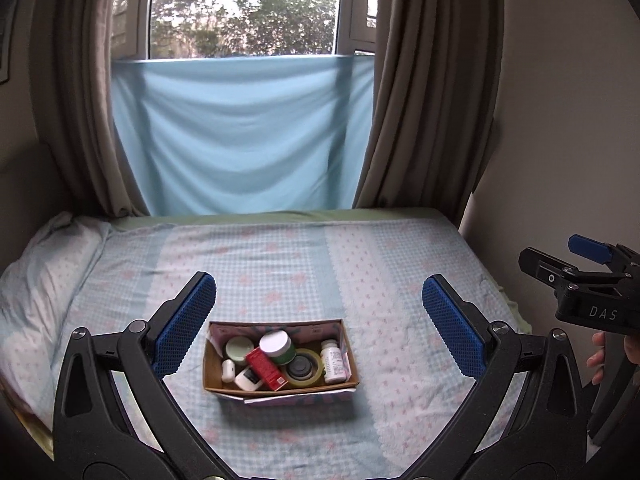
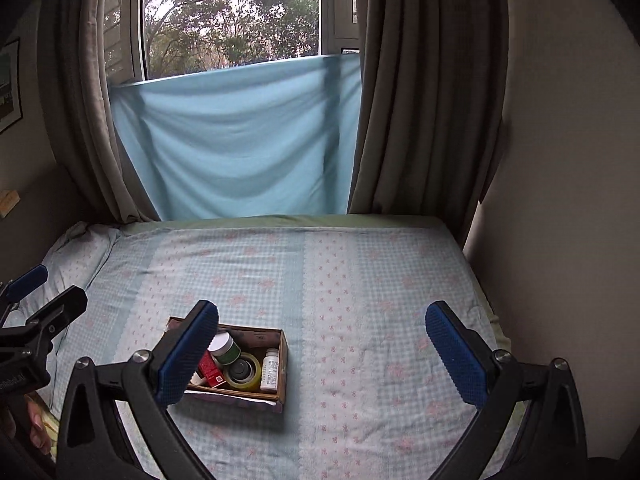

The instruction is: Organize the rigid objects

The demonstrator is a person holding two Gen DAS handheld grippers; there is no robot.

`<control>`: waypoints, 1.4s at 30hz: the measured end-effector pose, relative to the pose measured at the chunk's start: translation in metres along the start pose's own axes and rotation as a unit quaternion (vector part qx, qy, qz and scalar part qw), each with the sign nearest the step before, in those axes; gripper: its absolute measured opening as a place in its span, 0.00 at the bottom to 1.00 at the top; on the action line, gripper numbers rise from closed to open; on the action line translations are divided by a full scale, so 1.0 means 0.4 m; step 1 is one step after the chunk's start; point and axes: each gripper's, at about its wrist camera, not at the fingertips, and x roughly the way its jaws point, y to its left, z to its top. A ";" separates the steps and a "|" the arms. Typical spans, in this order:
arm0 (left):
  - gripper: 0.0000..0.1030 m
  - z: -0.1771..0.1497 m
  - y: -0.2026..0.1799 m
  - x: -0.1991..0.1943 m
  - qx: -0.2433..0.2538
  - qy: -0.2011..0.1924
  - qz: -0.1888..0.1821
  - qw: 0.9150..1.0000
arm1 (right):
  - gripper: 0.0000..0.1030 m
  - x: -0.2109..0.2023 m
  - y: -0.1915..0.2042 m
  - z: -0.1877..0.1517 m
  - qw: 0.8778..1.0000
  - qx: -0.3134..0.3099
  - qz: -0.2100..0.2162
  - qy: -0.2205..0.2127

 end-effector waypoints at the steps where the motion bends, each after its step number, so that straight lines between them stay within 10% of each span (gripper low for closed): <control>1: 1.00 -0.003 -0.009 -0.003 0.000 -0.001 -0.001 1.000 | 1.00 -0.007 -0.006 -0.004 1.000 0.001 -0.003 -0.004; 42: 1.00 -0.018 -0.080 -0.024 -0.007 -0.026 0.009 1.000 | 1.00 -0.051 -0.091 -0.023 0.999 -0.003 -0.007 -0.031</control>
